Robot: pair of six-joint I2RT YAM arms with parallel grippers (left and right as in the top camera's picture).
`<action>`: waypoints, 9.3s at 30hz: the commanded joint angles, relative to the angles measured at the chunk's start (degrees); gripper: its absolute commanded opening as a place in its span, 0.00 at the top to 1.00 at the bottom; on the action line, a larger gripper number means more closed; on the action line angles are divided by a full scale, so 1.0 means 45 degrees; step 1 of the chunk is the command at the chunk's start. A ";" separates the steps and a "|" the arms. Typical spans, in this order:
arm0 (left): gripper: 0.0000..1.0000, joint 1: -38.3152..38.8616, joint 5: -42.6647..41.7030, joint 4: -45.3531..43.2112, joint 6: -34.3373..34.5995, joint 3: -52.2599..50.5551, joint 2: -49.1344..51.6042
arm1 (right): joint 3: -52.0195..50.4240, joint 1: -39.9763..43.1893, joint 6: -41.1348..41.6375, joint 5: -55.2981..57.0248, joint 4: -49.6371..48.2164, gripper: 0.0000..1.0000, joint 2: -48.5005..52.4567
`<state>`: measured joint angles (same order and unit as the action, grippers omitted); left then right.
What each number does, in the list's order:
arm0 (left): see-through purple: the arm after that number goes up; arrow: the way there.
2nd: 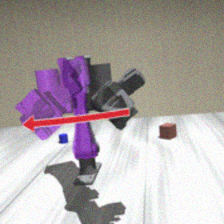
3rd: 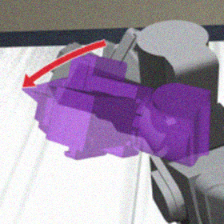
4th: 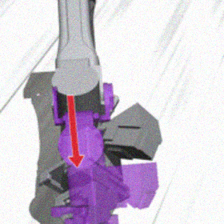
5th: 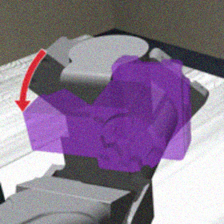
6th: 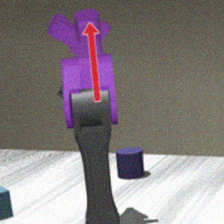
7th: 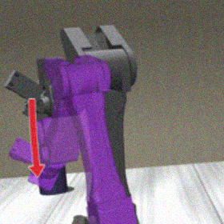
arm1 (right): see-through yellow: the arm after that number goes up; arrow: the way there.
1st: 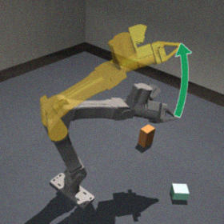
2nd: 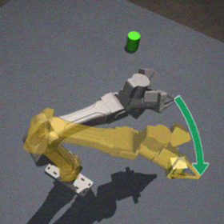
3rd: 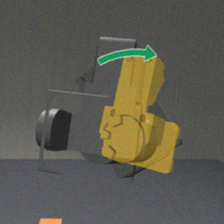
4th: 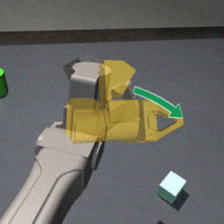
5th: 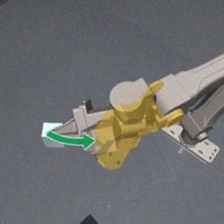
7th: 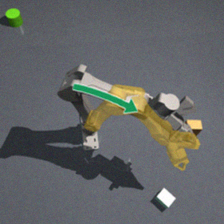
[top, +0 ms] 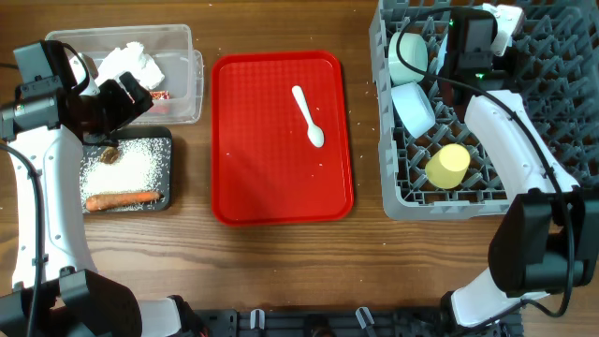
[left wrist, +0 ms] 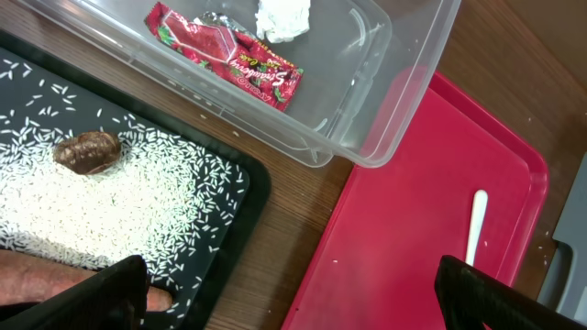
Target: Sort waste into correct bins and load items into the dishwasher rack
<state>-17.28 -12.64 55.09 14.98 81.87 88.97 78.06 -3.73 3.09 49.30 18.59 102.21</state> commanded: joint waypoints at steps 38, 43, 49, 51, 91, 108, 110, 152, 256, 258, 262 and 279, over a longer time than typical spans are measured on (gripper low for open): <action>0.00 -0.0058 0.0078 -0.0034 0.0112 0.0024 -0.0010 | -0.0015 -0.5814 0.7329 -1.1681 0.3016 0.41 0.2759; 0.00 -0.0058 0.0073 -0.0034 0.0112 0.0024 -0.0010 | -0.0015 -0.5377 0.7359 -1.2706 0.2803 0.41 0.3181; 0.00 -0.0058 0.0078 -0.0034 0.0112 0.0019 -0.0010 | -0.0015 -0.5265 0.7723 -1.4649 0.2186 0.43 0.3997; 0.00 -0.0058 0.0073 -0.0034 0.0112 0.0024 -0.0010 | -0.0015 -0.5275 0.7825 -1.5004 0.2035 0.46 0.4274; 0.00 -0.0058 0.0073 -0.0034 0.0112 0.0024 -0.0010 | 0.0209 -0.5741 0.9870 -1.1322 0.1025 0.31 0.3589; 0.00 -0.0058 0.0073 -0.0034 0.0112 0.0024 -0.0010 | 0.0214 -0.6499 1.0686 -1.0865 0.0971 0.80 0.4682; 0.00 -0.0058 0.0073 -0.0034 0.0112 0.0024 -0.0010 | 0.0214 -0.6504 1.0686 -1.0870 0.0976 0.84 0.4682; 0.00 -0.0058 0.0078 -0.0034 0.0112 0.0024 -0.0010 | 0.3983 -0.5989 0.7548 -1.1089 0.6606 0.38 0.4872; 0.00 -0.0058 0.0073 -0.0034 0.0112 0.0024 -0.0010 | 0.2535 0.2215 0.4226 -1.3459 1.3148 0.00 -1.0768; 0.00 -0.0058 0.0078 -0.0034 0.0112 0.0024 -0.0010 | 0.2535 0.2215 0.4216 -1.3440 1.3138 0.00 -1.1526; 0.00 -0.0058 0.0073 -0.0034 0.0112 0.0024 -0.0010 | 0.2521 0.2215 0.3905 -1.2182 1.3124 0.00 -1.2395; 0.00 -0.0058 0.0073 -0.0034 0.0112 0.0024 -0.0010 | -1.1176 0.2210 0.2977 -1.3270 0.1069 0.00 -1.9725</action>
<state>-17.28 -12.32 54.98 14.98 81.89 88.99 39.88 6.42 17.15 -6.09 29.95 20.01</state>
